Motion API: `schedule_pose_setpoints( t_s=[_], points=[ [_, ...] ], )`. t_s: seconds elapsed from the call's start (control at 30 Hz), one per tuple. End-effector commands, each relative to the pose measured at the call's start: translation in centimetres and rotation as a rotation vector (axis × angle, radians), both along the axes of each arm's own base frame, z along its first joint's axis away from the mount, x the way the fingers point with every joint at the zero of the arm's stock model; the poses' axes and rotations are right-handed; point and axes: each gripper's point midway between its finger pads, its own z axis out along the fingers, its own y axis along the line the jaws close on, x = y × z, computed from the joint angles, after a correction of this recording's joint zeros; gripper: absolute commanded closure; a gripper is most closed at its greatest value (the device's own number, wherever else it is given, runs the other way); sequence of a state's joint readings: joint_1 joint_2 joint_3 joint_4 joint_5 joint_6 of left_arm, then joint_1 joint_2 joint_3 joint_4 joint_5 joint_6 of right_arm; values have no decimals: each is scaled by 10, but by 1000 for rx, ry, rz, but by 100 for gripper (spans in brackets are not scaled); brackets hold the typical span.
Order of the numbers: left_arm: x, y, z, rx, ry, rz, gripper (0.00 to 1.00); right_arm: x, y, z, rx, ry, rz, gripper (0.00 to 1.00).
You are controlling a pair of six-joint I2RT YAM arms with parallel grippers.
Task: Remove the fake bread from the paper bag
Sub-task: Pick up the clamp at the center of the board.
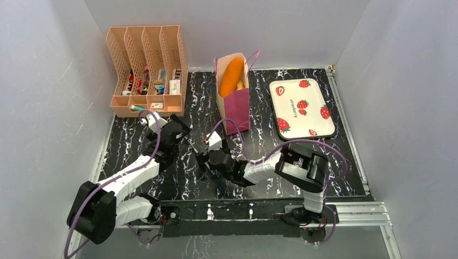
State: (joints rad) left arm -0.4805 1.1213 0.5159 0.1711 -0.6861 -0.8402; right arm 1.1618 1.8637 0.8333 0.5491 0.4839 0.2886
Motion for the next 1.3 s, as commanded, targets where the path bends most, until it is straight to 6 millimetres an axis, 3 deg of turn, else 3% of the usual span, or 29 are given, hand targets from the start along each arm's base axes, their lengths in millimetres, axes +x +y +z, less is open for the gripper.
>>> schedule_pose_setpoints(
  t_s=[0.0, 0.3, 0.57, 0.87, 1.03, 1.27],
  points=[
    [5, 5, 18, 2, -46, 33, 5, 3, 15, 25, 46, -43, -1, 8],
    [2, 8, 12, -15, -36, 57, 5, 14, 25, 6, 6, -65, -35, 9],
    [0, 9, 9, -14, -19, 72, 2, 23, 30, -11, -26, -73, -71, 15],
    [-4, 15, 5, -30, 9, 123, 2, 27, 32, -33, -70, -41, -105, 39],
    [-5, 14, 6, -49, 9, 134, 2, 24, 27, -27, -55, -39, -106, 47],
    [-5, 18, 11, -74, 11, 151, 7, 12, 28, 11, 37, -53, -46, 51]
  ],
)
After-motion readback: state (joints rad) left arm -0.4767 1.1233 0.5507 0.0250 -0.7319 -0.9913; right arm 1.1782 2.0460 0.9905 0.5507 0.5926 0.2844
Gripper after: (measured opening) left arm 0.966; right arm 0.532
